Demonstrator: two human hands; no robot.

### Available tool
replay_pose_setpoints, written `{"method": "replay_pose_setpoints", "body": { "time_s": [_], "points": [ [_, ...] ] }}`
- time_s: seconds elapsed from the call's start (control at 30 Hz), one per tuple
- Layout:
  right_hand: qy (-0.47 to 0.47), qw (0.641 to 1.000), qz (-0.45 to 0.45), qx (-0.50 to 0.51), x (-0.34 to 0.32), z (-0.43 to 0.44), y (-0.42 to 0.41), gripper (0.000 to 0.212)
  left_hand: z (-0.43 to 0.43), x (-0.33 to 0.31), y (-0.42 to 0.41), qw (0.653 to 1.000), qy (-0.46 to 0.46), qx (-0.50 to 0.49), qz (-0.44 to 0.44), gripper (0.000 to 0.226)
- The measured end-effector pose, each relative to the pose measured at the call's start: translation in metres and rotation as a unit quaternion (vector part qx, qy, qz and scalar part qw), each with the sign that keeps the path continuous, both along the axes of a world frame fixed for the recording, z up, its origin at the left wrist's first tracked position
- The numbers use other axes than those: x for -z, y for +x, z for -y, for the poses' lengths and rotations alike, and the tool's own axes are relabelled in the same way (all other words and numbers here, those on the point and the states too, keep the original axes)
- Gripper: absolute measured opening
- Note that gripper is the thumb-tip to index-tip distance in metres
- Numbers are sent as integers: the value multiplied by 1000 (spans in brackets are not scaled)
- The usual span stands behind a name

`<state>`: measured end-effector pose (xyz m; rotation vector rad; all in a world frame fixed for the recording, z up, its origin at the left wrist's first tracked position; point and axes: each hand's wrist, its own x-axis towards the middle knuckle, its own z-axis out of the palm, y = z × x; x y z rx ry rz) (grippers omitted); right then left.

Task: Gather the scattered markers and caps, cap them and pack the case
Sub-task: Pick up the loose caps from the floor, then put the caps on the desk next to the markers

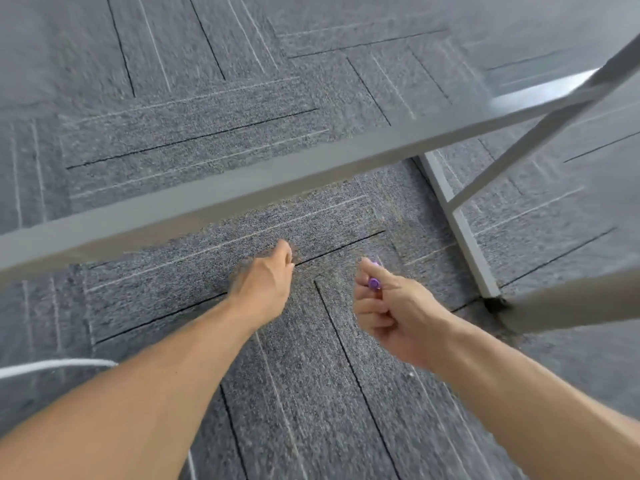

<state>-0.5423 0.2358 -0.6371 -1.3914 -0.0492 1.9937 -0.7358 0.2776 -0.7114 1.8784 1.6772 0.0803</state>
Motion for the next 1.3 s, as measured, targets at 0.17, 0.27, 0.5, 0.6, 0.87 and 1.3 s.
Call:
{"method": "replay_pose_setpoints", "body": {
  "time_s": [0.17, 0.27, 0.5, 0.6, 0.87, 1.3],
  "points": [
    [7, 990, -129, 60, -72, 27, -11, 39, 31, -81, 14, 963, -89, -161, 195, 30],
    [29, 992, -112, 57, -131, 37, -2, 30, 42, -146, 7, 816, -227, -297, 441, 27],
    [152, 987, -46, 1, -294, 76, 44, 33, 102, -325, 32, 658, -227, -284, 659, 25],
    [188, 980, -51, 35, -358, 105, 66, 51, 127, -402, 61, 687, -203, -269, 644, 29],
    [316, 922, 222, -24, -540, 199, 168, 18, 178, -584, 190, 861, 10, -116, 495, 37],
    [142, 451, 841, -264, -736, 457, 523, 43, 319, -771, 537, 858, 232, 432, 154, 52]
  ]
}}
